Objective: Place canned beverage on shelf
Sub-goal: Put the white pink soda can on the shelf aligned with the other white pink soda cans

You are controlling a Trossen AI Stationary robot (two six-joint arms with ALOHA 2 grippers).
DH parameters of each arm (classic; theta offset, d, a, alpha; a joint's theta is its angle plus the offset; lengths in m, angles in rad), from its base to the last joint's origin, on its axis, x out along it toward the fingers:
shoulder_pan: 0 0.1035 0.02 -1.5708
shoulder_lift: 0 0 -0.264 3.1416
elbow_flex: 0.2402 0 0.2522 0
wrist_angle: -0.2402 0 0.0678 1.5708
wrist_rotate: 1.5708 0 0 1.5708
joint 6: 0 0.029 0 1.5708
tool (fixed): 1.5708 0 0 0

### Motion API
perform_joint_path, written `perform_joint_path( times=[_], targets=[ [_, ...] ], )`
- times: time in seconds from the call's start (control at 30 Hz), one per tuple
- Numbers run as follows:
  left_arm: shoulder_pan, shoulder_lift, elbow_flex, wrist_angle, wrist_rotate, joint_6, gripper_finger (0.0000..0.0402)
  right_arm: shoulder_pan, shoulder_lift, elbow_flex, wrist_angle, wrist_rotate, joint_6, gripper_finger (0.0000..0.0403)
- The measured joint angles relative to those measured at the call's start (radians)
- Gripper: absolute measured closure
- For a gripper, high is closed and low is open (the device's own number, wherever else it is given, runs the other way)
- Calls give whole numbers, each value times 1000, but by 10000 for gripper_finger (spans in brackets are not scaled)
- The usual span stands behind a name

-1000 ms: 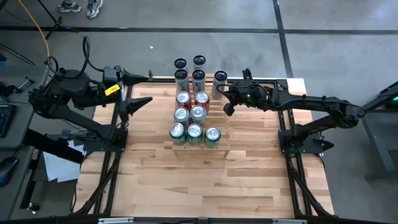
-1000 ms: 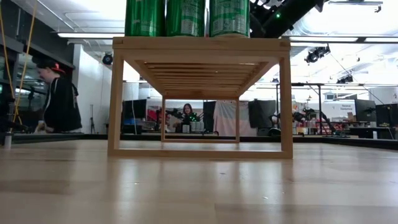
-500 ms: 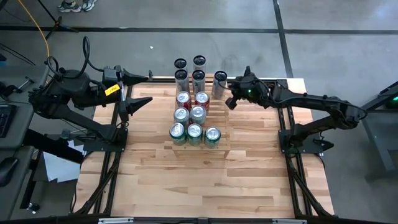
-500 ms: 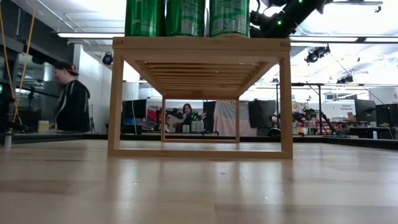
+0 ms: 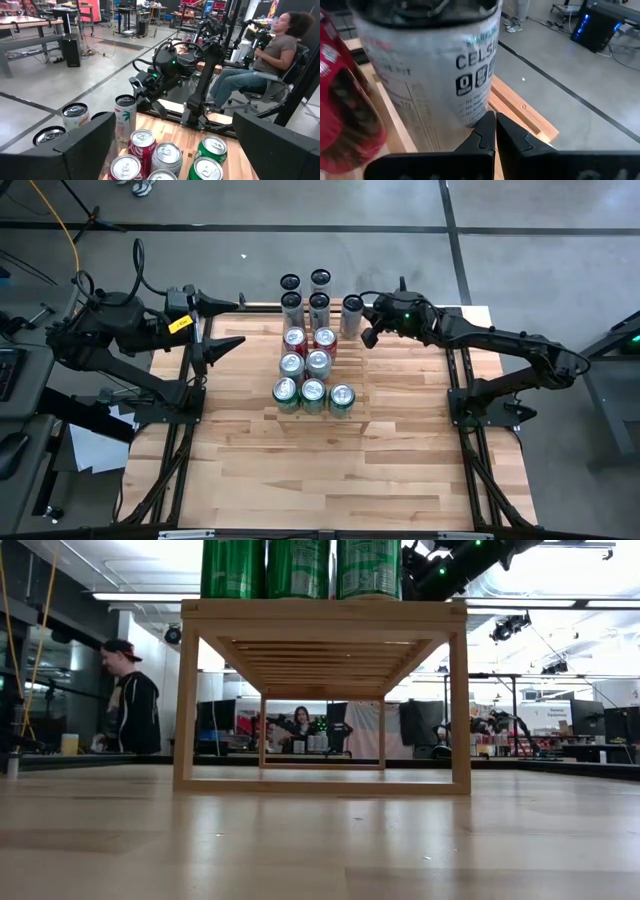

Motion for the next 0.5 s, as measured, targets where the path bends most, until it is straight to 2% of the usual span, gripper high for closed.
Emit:
perform_joint_path(
  times=[0.5],
  targets=[
    [0,0,0,0,0,6,9,0,0,0,72,-26,-8,403]
  ],
)
